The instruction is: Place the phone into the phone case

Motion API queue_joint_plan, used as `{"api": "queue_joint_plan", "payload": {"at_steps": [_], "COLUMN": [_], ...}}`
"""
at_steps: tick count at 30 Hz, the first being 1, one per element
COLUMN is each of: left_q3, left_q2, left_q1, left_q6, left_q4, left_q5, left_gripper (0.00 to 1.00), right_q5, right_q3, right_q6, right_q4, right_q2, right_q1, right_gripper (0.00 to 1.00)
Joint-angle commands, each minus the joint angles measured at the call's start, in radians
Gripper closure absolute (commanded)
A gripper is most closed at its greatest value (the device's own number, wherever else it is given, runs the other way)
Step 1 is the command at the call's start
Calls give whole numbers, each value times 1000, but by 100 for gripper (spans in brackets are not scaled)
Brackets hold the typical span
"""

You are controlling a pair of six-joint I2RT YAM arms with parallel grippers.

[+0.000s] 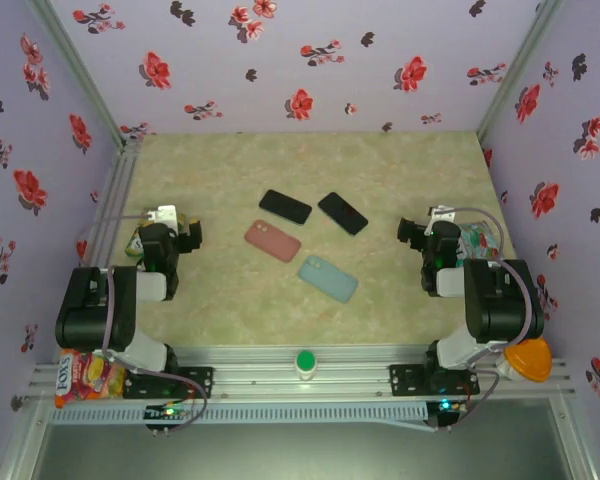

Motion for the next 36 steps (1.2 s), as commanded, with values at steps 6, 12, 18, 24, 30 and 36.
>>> {"api": "queue_joint_plan", "payload": {"at_steps": [6, 12, 18, 24, 30, 36], "left_q3": [11, 11, 12, 12, 7, 145], "left_q2": [11, 11, 11, 11, -82, -359], "left_q1": [10, 10, 10, 10, 0, -96], "left_q6": [4, 4, 3, 4, 8, -147], "left_q4": [33, 33, 30, 30, -26, -509], "left_q5": [-21, -19, -18, -18, -43, -127], "left_gripper": [0, 0, 0, 0, 8, 15], "right_q5": [16, 16, 16, 16, 4, 97], "right_q3": [11, 11, 14, 14, 25, 276], "right_q6": [-19, -19, -18, -18, -51, -5], "right_q4": [30, 31, 26, 26, -10, -615], "right_q2": [-2, -2, 0, 0, -34, -201], "right_q1": [6, 5, 6, 6, 25, 145], "right_gripper": [1, 1, 1, 1, 13, 19]}}
